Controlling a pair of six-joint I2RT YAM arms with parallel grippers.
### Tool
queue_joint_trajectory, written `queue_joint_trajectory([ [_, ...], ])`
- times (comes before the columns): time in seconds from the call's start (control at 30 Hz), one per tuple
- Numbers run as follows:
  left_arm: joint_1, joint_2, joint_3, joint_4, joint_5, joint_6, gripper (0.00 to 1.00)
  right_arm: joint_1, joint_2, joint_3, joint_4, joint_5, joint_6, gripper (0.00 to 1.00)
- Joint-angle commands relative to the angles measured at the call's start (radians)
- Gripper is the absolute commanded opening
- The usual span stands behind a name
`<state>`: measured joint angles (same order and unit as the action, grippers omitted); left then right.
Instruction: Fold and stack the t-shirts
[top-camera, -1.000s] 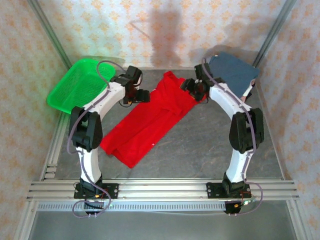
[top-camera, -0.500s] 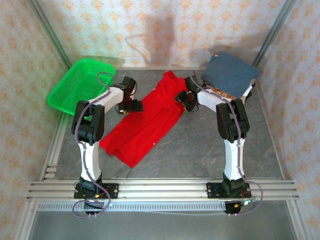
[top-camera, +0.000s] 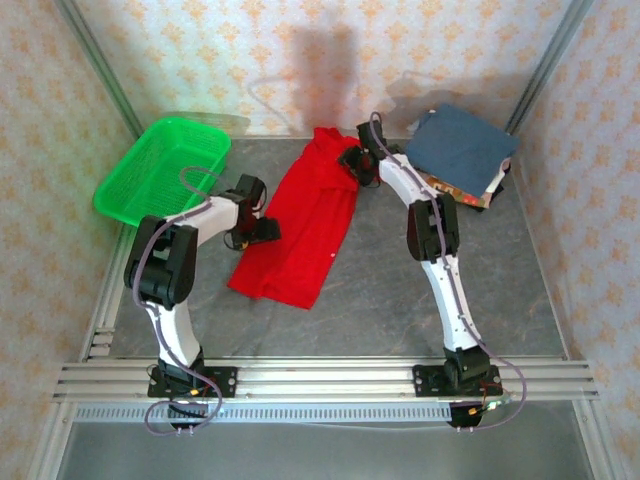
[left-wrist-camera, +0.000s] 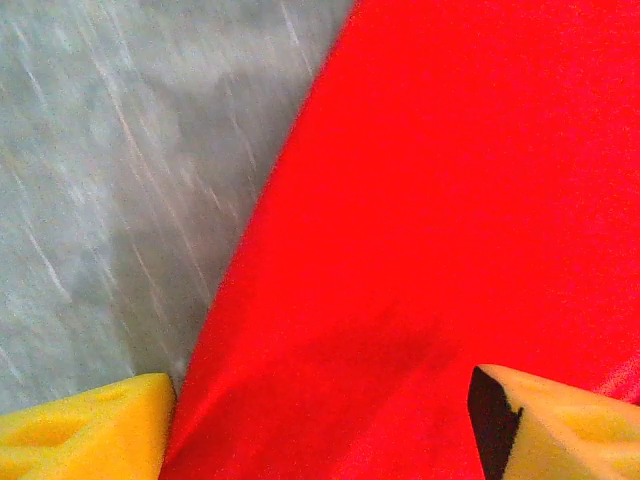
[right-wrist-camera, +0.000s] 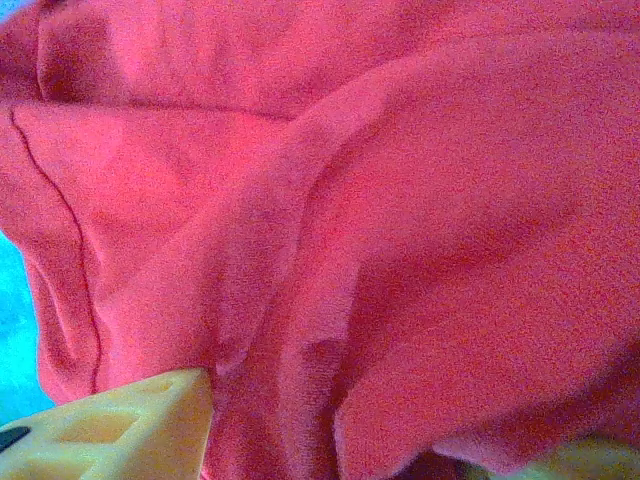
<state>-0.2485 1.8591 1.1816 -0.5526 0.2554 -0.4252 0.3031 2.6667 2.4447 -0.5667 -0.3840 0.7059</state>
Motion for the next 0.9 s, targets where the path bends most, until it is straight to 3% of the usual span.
queue_joint_trajectory([
  [0.0, -0.075, -0.035, -0.110, -0.127, 0.097, -0.091, 0.78, -0.026, 0.048, 0.125, -0.112, -0.054, -0.024, 0.64],
  [0.17, -0.120, -0.109, -0.221, -0.098, 0.161, -0.103, 0.78, -0.026, -0.086, -0.021, -0.176, -0.090, -0.112, 0.65],
  [0.33, -0.187, -0.121, -0.293, -0.088, 0.279, -0.080, 0.77, -0.007, -0.354, -0.400, -0.131, -0.089, -0.163, 0.67],
  [0.67, -0.301, -0.181, -0.420, -0.024, 0.420, -0.104, 0.76, 0.015, -1.010, -1.215, 0.047, -0.068, -0.080, 0.70],
  [0.87, -0.436, -0.267, -0.518, 0.090, 0.391, -0.305, 0.78, 0.118, -1.259, -1.555, 0.111, -0.109, 0.031, 0.72],
])
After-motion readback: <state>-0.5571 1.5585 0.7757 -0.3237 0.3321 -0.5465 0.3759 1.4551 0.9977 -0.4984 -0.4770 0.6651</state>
